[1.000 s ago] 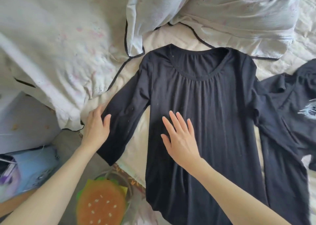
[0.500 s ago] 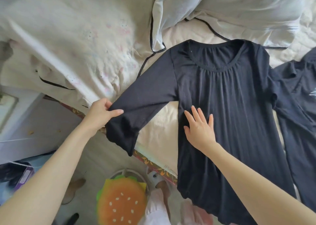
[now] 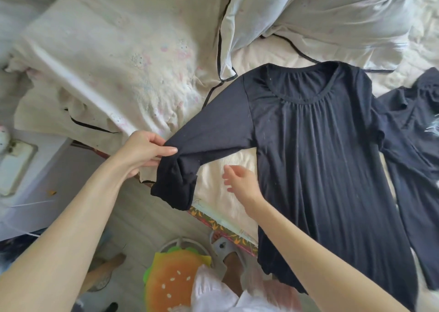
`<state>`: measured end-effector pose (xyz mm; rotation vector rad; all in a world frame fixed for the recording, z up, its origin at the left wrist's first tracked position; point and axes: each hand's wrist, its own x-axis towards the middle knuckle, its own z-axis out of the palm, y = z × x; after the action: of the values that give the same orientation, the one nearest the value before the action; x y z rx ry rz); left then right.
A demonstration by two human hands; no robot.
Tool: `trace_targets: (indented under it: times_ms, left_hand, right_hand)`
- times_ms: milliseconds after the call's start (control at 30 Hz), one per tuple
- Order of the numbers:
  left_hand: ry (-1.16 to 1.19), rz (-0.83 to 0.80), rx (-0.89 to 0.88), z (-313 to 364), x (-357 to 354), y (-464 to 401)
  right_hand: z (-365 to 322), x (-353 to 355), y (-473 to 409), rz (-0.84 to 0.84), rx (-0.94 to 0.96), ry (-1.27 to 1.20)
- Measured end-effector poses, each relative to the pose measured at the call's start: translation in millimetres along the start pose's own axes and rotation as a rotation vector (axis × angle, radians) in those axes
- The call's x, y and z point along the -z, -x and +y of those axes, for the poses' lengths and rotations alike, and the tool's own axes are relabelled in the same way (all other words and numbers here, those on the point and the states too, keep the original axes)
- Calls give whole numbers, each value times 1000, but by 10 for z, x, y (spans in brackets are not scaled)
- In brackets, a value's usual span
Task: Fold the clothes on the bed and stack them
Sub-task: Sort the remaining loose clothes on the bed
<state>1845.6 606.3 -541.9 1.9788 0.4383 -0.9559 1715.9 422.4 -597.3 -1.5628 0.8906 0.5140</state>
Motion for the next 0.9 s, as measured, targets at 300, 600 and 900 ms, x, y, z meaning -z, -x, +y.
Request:
trace_targets:
  times_ms: [300, 600, 900]
  left_hand:
    - [16, -269, 36, 123, 34, 153]
    - [54, -16, 32, 148, 105, 52]
    - [71, -2, 23, 31, 46, 36]
  right_hand:
    - [-309, -501, 13, -312, -403, -819]
    - [-275, -290, 212, -13, -233, -422]
    - [-255, -186, 263, 142, -134, -415]
